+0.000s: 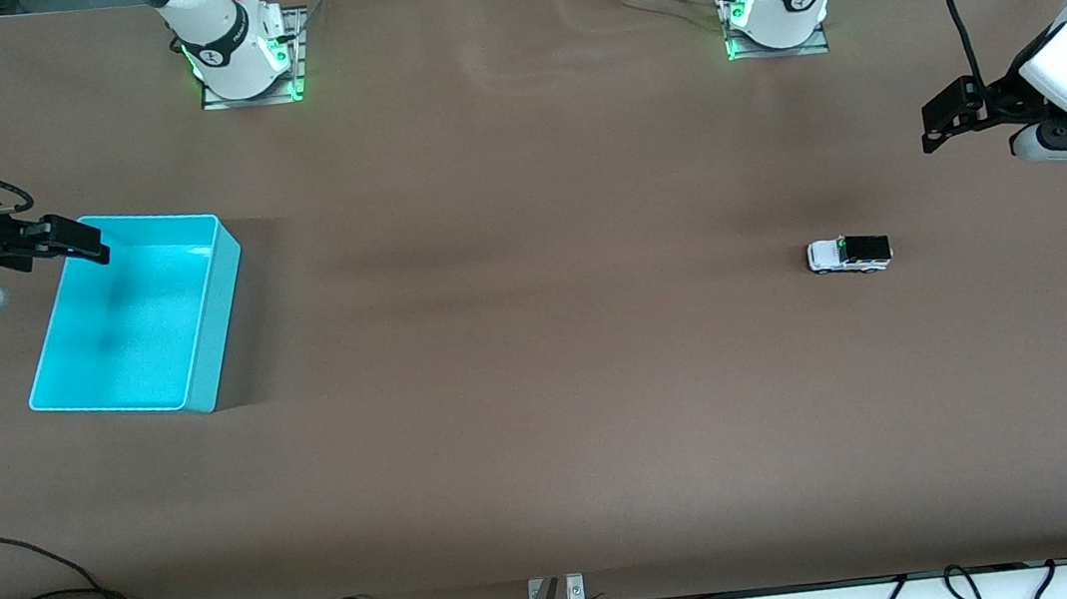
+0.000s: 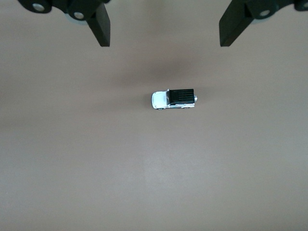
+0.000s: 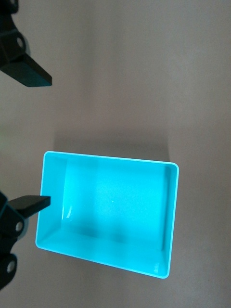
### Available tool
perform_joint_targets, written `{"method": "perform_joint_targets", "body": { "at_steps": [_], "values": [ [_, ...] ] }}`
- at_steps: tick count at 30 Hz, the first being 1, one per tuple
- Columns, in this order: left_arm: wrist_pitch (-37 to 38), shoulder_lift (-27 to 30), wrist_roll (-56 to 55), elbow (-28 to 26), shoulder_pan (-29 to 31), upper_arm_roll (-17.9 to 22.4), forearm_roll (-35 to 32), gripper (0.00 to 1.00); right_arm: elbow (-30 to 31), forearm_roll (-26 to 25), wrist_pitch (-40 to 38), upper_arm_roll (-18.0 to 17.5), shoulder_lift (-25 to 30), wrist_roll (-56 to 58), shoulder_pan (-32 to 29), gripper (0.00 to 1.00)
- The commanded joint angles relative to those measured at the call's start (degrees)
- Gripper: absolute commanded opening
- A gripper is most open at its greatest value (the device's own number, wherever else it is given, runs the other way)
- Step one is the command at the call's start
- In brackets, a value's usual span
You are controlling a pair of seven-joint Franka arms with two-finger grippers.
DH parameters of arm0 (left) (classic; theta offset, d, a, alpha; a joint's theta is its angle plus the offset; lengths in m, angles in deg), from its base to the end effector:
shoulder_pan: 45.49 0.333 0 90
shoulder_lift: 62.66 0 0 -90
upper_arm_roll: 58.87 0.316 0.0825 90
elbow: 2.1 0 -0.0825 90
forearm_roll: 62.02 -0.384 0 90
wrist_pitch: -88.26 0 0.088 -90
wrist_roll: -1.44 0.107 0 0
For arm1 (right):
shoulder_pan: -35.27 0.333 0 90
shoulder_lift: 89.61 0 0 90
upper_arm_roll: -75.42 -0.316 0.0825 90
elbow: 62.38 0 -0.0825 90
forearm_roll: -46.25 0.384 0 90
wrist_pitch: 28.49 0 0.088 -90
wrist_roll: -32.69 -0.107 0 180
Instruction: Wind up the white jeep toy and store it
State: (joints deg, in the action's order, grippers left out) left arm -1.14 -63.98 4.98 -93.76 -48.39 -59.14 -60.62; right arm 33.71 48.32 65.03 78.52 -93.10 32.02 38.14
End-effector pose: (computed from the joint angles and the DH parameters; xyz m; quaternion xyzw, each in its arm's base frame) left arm 0.5577 -0.0335 0.5972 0.9977 -0.0582 -0.0312 0.0124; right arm 0.5702 0.0021 0.5452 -0.9984 0.0099 0.0529 0.0161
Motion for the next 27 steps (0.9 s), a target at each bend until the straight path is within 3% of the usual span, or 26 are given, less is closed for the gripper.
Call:
{"method": "perform_joint_targets", "body": {
  "at_steps": [1, 27],
  "values": [
    [1.2, -0.8, -0.5, 1.8, 0.0, 0.0, 0.0, 1.00, 0.3, 0.7, -0.1, 0.8, 0.3, 0.9, 0.6, 1.00],
    [0.7, -1.8, -0.7, 1.8, 0.6, 0.1, 0.4, 1.00, 0.3, 0.7, -0.4, 0.8, 0.3, 0.9, 0.5, 1.00]
  ]
}}
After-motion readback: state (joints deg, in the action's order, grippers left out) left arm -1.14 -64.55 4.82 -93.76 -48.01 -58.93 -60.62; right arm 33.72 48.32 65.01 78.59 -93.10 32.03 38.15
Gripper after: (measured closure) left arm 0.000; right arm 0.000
